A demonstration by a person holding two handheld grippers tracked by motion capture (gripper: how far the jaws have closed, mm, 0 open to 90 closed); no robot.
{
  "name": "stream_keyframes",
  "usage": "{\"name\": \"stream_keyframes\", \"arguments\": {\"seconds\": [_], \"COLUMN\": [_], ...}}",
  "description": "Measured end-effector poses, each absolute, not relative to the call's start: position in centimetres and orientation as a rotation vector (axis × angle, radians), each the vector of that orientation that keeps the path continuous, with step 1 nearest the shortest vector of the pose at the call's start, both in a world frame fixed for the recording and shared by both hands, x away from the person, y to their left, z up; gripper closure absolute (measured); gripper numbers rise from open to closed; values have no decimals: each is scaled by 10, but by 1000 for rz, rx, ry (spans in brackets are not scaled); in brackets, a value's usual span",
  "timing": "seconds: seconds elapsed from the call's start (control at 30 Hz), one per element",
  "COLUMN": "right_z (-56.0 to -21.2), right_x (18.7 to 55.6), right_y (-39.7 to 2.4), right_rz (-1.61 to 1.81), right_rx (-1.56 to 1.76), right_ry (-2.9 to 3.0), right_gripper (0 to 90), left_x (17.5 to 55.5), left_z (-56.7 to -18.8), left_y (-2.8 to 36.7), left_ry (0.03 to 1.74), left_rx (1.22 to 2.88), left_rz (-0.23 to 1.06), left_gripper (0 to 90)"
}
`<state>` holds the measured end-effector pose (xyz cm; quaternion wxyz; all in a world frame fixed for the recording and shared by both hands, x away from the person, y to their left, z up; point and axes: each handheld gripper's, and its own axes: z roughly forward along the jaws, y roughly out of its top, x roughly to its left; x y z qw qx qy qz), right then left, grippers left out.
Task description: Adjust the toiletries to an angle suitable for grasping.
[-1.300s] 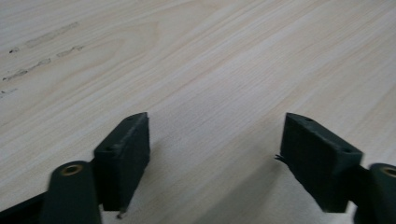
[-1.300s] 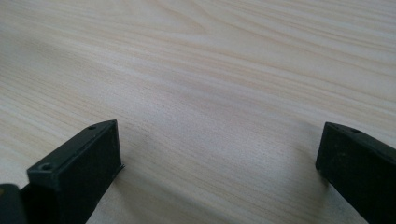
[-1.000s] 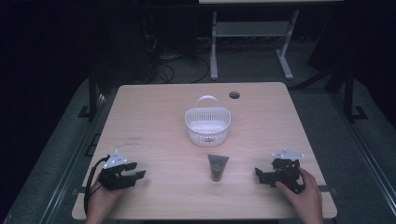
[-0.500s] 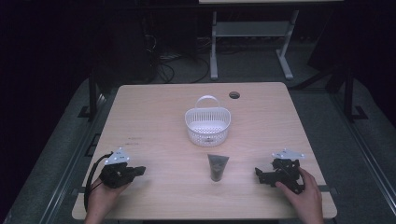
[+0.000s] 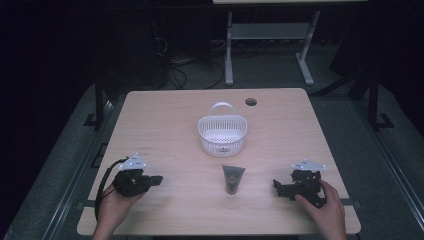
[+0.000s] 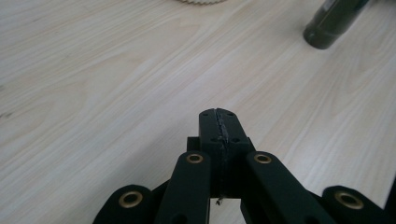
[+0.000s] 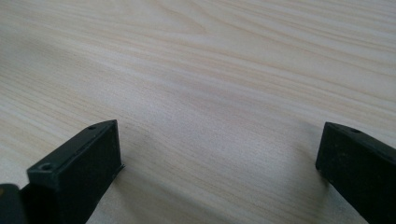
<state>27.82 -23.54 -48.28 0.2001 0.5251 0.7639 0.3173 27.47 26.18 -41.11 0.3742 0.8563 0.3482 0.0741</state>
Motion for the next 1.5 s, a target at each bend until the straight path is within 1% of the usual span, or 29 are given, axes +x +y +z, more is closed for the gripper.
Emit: {"name": "stream_keyframes", "arguments": {"seconds": [1.03, 1.5], "right_z": [-483, -483], "right_x": [278, 278], "right_y": [-236, -236], "right_rz": [888, 887], "right_rx": [1466, 1466], "right_ry": [2136, 2136], "right_gripper": [0, 0], "left_x": [283, 286], "left_z": [-368, -356], "left_y": [205, 169], "left_ry": [700, 602], "left_rx": [2232, 2243], "left_rz": [143, 114], "left_gripper": [898, 898]}}
